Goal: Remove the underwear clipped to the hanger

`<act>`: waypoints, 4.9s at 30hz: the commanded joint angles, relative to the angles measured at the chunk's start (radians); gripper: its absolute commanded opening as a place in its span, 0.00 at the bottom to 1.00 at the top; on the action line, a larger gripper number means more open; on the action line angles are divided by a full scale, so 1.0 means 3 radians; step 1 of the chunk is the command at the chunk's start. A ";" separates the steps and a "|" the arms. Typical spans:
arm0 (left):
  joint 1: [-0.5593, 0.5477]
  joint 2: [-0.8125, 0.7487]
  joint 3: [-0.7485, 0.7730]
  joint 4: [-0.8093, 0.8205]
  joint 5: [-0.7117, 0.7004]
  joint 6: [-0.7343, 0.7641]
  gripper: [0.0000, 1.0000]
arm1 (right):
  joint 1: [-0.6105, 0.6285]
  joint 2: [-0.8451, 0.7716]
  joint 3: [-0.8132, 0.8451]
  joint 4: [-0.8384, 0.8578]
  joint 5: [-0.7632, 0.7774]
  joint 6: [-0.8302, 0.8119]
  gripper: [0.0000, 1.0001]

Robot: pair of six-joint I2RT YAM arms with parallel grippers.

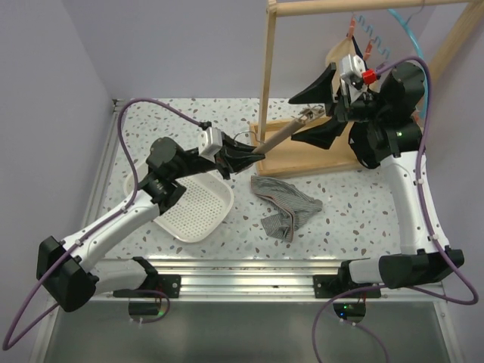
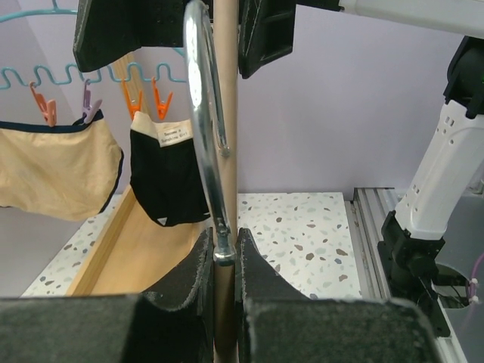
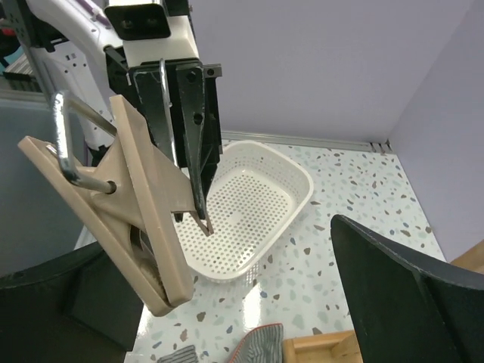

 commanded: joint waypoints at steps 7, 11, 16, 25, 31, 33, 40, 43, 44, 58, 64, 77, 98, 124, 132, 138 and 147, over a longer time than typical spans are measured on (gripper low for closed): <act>0.0027 0.0004 0.0272 -0.0211 0.0157 0.0187 0.00 | 0.0052 -0.0005 0.0030 0.0096 -0.0350 -0.0168 0.86; 0.0027 0.0090 0.0339 -0.0252 0.0177 0.0182 0.00 | 0.0175 0.0015 -0.0006 0.0117 -0.0345 -0.0101 0.75; 0.0032 0.0142 0.0457 -0.0466 0.0121 0.0289 0.00 | 0.0232 0.0011 0.0015 0.0209 -0.0406 0.0088 0.73; 0.0042 0.0162 0.0574 -0.0829 -0.0124 0.0499 0.00 | 0.0232 -0.0168 -0.0042 0.0214 -0.0539 0.0129 0.77; 0.0053 0.0040 0.0518 -0.0952 -0.0283 0.0668 0.00 | 0.0175 -0.0199 -0.0128 0.0341 -0.0560 0.0195 0.92; 0.0058 0.0009 0.0498 -0.0983 -0.0359 0.0709 0.00 | 0.0170 -0.0209 -0.0179 0.0398 -0.0545 0.0195 0.96; 0.0063 -0.0001 0.0513 -0.0993 -0.0304 0.0693 0.00 | 0.0180 -0.0153 -0.0231 0.0526 -0.0478 0.0287 0.75; 0.0063 0.0004 0.0508 -0.0988 -0.0299 0.0693 0.00 | 0.0186 -0.0128 -0.0215 0.0531 -0.0473 0.0303 0.60; 0.0068 0.0004 0.0513 -0.0988 -0.0288 0.0678 0.00 | 0.0191 -0.0112 -0.0215 0.0526 -0.0468 0.0308 0.56; 0.0073 0.0081 0.0600 -0.1223 -0.0365 0.0826 0.00 | 0.0206 -0.0122 -0.0261 0.0710 -0.0529 0.0364 0.00; 0.0078 0.0035 0.0615 -0.1351 -0.0472 0.0877 0.25 | 0.0201 -0.0128 -0.0348 0.0771 -0.0524 0.0364 0.00; 0.0073 -0.0149 0.0472 -0.1065 -0.0452 0.0724 0.70 | 0.0083 -0.0148 -0.0379 0.0446 -0.0320 0.0043 0.00; 0.0083 -0.1192 -0.0095 -0.1060 -0.1780 0.0790 0.89 | -0.0561 -0.0286 -0.0190 0.0126 0.0738 -0.0229 0.00; 0.0083 -0.1408 -0.0683 -0.0876 -0.1874 0.0617 0.90 | -0.1118 -0.0087 0.0418 0.1507 0.1542 0.1100 0.00; 0.0083 -0.1361 -0.0801 -0.0707 -0.1807 0.0545 0.90 | -0.1113 0.0271 0.0929 0.1860 0.1873 0.1473 0.00; 0.0078 -0.1362 -0.0816 -0.0697 -0.1797 0.0540 0.90 | -0.1093 0.0588 0.1410 0.1937 0.2150 0.1586 0.00; 0.0078 -0.1336 -0.0806 -0.0641 -0.1766 0.0540 0.90 | -0.0791 0.0987 0.2074 0.1651 0.2518 0.1229 0.00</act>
